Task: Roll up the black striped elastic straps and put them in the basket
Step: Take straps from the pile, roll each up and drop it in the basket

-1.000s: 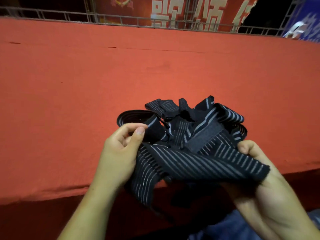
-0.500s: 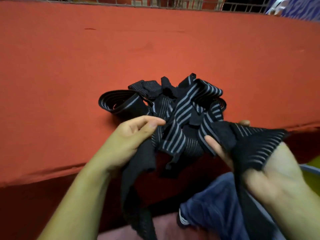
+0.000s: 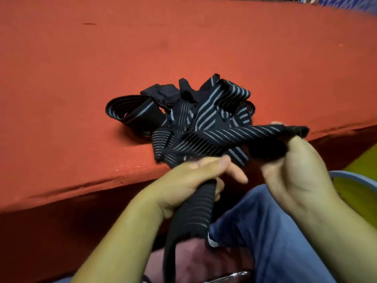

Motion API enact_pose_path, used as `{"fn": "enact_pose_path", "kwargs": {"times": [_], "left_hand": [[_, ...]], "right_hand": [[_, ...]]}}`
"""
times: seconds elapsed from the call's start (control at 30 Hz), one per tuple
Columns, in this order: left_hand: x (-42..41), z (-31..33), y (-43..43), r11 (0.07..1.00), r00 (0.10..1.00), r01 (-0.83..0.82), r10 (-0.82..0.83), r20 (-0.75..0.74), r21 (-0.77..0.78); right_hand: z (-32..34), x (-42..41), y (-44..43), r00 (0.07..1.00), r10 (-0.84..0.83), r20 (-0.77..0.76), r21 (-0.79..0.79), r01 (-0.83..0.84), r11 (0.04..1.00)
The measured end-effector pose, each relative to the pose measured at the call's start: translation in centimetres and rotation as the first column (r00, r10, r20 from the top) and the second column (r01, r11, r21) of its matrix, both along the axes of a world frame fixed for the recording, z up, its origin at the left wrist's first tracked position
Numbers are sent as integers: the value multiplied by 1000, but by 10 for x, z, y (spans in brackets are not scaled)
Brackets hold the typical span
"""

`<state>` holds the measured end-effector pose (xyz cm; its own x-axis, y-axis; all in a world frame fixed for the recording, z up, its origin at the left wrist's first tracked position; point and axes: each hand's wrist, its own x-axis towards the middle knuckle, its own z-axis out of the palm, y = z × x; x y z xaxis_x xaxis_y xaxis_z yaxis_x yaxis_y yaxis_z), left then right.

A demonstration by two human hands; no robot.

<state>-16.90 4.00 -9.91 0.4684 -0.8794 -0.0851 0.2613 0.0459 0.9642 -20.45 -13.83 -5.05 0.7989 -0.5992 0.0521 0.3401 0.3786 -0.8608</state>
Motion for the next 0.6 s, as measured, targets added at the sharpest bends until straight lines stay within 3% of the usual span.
{"fn": "enact_pose_path", "kwargs": {"times": [0.07, 0.17, 0.23, 0.27, 0.33, 0.37, 0.4, 0.47, 0.6], "left_hand": [[1, 5, 5, 995, 997, -76, 77, 0, 63], [4, 16, -5, 956, 957, -277, 283, -56, 97], [-2, 20, -3, 933, 930, -357, 360, 81, -42], [-5, 22, -3, 939, 938, -334, 339, 64, -75], [-7, 26, 1, 949, 945, -311, 302, -124, -58], [-7, 32, 3, 946, 922, -322, 320, -220, 28], [-5, 31, 8, 935, 908, -343, 355, -223, 94], [0, 24, 16, 919, 895, -387, 393, -213, 72], [16, 17, 13, 873, 868, -485, 488, -96, 48]], "right_hand": [[-17, -22, -10, 993, 113, -22, 146, -109, 983], [-33, -49, -17, 979, 186, -82, 61, -181, 982], [-32, -57, -17, 958, 214, -191, -44, -226, 973], [-36, -65, -12, 940, 251, -231, -138, -287, 948], [-43, -78, -9, 918, 230, -324, -389, -351, 851], [-42, -81, -7, 917, 203, -344, -492, -360, 793], [-42, -82, -6, 917, 168, -362, -565, -359, 743], [-52, -83, -7, 922, 98, -375, -639, -334, 693], [-65, -81, -9, 923, -4, -385, -664, -274, 696]]}}
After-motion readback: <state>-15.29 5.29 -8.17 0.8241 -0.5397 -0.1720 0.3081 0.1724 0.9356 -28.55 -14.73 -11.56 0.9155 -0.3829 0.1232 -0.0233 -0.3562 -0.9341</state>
